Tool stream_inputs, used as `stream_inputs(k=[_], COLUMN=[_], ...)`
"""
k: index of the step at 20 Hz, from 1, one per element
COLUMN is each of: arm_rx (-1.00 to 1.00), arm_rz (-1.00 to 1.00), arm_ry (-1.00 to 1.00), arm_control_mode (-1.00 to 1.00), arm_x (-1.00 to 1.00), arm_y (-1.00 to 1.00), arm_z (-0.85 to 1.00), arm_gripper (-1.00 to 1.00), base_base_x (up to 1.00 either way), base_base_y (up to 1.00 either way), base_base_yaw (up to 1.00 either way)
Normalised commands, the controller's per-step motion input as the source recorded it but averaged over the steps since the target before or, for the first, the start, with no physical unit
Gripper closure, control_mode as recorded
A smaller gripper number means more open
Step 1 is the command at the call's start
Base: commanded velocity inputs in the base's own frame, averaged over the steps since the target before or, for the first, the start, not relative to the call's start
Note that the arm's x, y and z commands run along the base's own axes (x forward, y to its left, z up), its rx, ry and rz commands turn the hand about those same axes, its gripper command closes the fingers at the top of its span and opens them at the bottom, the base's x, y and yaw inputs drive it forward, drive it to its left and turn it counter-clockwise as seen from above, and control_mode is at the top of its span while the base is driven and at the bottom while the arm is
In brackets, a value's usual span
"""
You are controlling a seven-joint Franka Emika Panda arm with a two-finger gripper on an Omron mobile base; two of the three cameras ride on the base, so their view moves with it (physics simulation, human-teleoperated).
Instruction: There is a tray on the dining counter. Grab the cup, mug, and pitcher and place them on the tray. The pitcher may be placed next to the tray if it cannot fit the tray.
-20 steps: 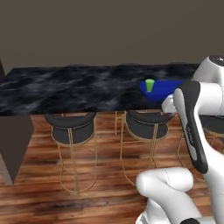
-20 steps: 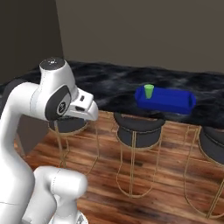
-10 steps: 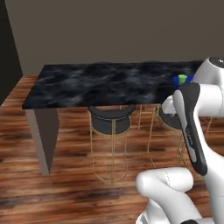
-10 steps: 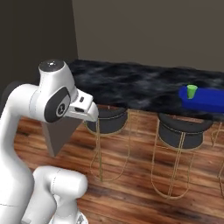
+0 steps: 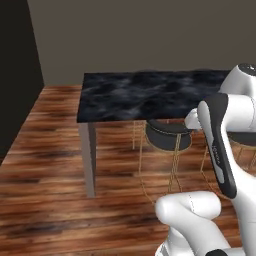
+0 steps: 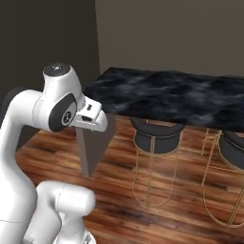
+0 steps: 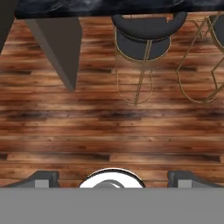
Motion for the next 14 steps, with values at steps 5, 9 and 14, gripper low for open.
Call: stream_inputs(k=[5, 9, 14], arm_rx=[0.0, 0.0, 0.0], arm_rz=[0.0, 0.0, 0.0], arm_ry=[0.0, 0.0, 0.0], arm_control_mode=[1.0, 1.0, 1.0], arm_x=[0.0, 0.0, 0.0], arm_y=[0.0, 0.0, 0.0], arm_z=[0.0, 0.0, 0.0], arm_gripper=[-1.0, -1.0, -1.0], base_base_x=[0.3, 0.37, 0.4], base_base_y=[1.0, 1.0, 1.0], base_base_yaw=[-0.07, -0.08, -0.08])
